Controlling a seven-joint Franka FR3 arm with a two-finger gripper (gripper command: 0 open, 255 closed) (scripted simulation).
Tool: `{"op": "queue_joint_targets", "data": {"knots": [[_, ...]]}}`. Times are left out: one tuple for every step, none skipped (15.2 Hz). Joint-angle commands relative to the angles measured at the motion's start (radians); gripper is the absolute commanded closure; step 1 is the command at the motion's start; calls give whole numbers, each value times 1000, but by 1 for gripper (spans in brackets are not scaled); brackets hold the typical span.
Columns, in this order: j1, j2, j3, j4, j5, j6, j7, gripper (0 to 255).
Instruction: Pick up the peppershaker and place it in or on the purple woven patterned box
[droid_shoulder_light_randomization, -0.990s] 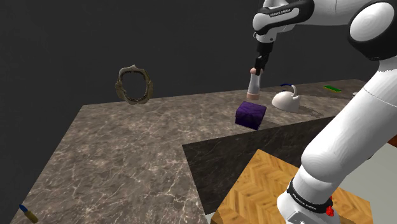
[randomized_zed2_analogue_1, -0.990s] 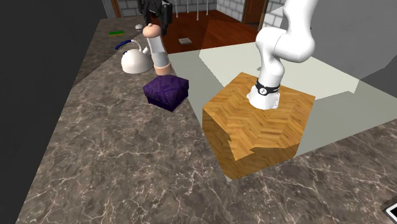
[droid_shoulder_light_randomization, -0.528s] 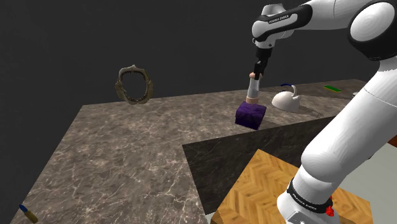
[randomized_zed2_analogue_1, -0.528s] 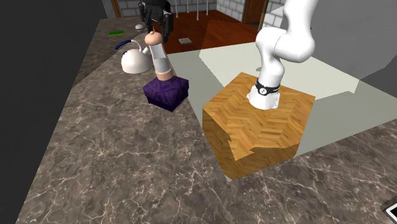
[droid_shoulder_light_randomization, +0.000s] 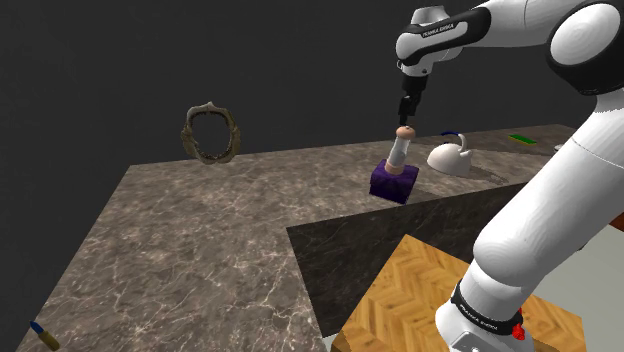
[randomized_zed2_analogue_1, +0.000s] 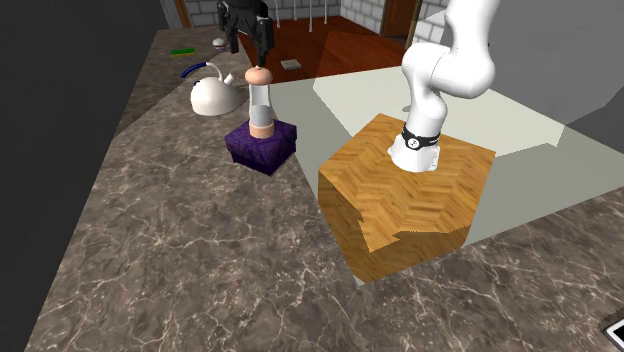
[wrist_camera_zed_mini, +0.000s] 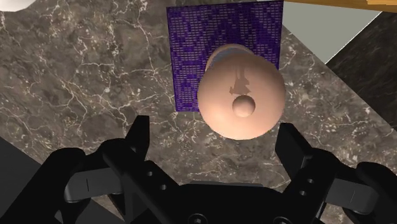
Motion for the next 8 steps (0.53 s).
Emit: {"op": "queue_joint_targets", "data": {"knots": [[0,0,0,0,0,0,0,0],[0,0,0,0,0,0,0,0],[0,0,0,0,0,0,0,0],[2,-5,4,28,0,-33,0,0],[4,-8,8,58,1,-67,0,0],[7,-11,12,89,2,-100,0,0],[8,-11,15,114,3,-126,-1,0],[8,-11,15,114,3,-126,-1,0]]}}
